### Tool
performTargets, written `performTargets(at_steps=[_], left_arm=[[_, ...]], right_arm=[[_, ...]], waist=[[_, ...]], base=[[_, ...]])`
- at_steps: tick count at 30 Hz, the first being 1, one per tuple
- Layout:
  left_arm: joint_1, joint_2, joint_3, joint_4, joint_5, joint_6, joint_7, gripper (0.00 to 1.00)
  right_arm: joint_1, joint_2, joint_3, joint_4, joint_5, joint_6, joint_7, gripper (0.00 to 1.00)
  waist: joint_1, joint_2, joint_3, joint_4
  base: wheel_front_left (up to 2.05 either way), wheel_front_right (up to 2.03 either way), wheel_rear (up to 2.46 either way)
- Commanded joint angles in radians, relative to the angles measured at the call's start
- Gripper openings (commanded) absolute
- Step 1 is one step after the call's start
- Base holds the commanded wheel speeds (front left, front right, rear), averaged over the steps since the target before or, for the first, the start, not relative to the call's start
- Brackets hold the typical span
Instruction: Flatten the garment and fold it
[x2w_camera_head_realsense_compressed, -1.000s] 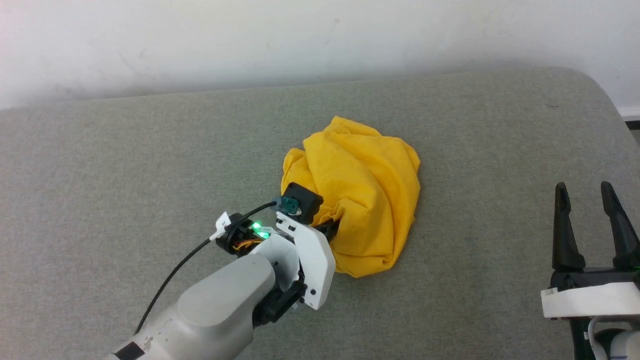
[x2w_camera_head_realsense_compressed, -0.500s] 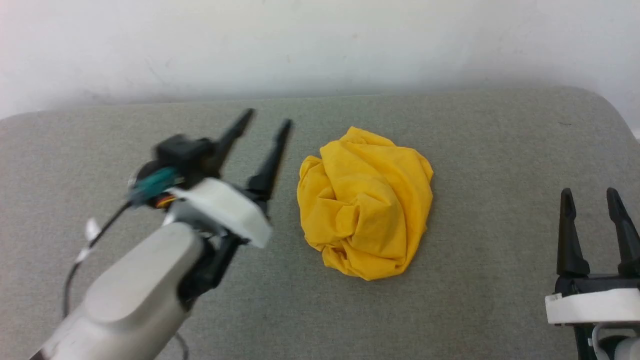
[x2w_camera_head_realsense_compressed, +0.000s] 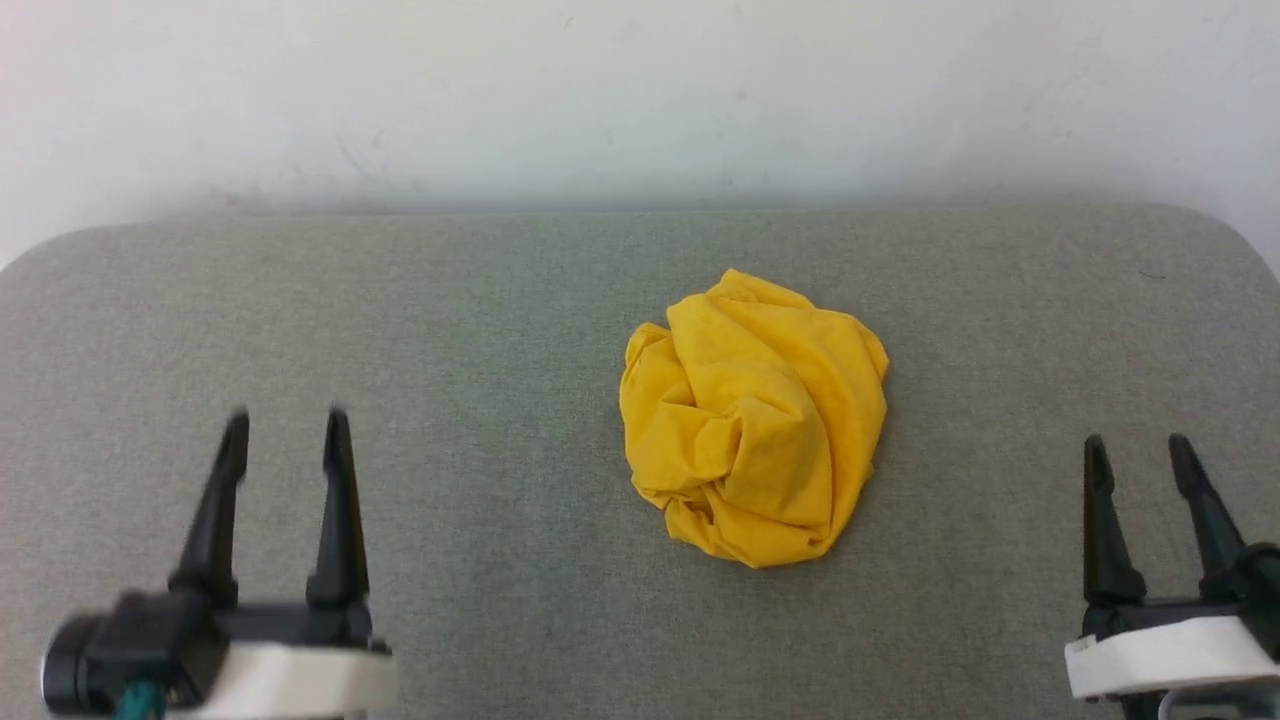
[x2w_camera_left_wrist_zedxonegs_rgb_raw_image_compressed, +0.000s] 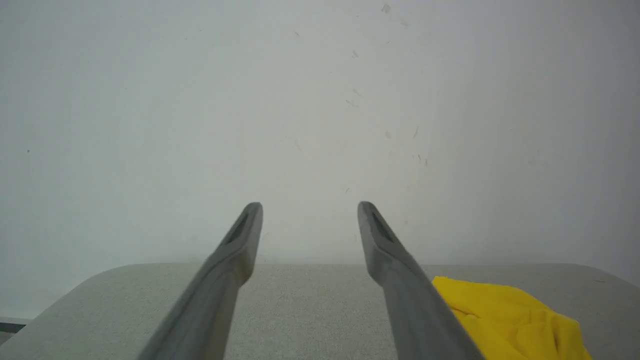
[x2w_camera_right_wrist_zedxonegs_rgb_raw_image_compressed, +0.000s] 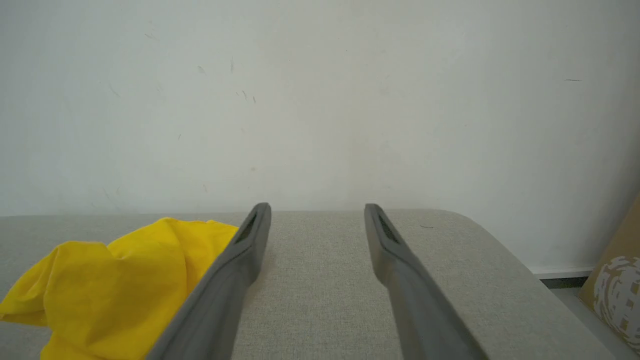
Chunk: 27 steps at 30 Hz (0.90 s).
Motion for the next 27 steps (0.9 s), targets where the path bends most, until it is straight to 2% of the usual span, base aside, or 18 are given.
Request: performTargets(at_steps=[1, 7, 12, 16, 21, 27], left_arm=[[0.044, -0.02, 0.021, 0.006, 0.032, -0.015, -0.005, 1.0], [0.137, -0.093, 0.046, 0.063, 0.15, -0.086, -0.005, 1.0], [0.128, -0.144, 0.077, 0.078, 0.173, -0.143, -0.005, 1.0], [0.123, -0.162, 0.101, 0.083, 0.184, -0.166, -0.005, 1.0], [0.117, -0.199, 0.135, 0.087, 0.192, -0.203, -0.005, 1.0], [0.098, -0.246, 0.158, 0.095, 0.206, -0.25, -0.005, 1.0]], right_arm=[[0.016, 0.0, 0.006, 0.008, 0.01, -0.001, 0.004, 1.0], [0.039, 0.0, 0.021, 0.051, 0.04, -0.001, 0.013, 1.0], [-0.002, 0.0, 0.025, 0.061, 0.051, -0.001, 0.037, 1.0], [-0.078, 0.0, 0.025, 0.043, 0.038, -0.001, 0.089, 1.0], [-0.262, 0.0, 0.038, 0.029, -0.033, -0.001, 0.277, 1.0], [-0.446, -0.023, 0.038, 0.098, -0.048, -0.001, 0.601, 1.0]], waist=[[0.0001, -0.0001, -0.005, 0.005], [0.0001, -0.0001, -0.021, 0.024], [0.0001, -0.0001, -0.019, 0.038], [0.0001, -0.0001, 0.002, 0.039], [0.0001, -0.0001, 0.042, 0.048], [0.0001, -0.0001, 0.09, 0.081]], base=[[0.0, 0.0, 0.0], [0.0, 0.0, 0.0], [0.0, 0.0, 0.0], [0.0, 0.0, 0.0], [0.0, 0.0, 0.0], [0.0, 0.0, 0.0]])
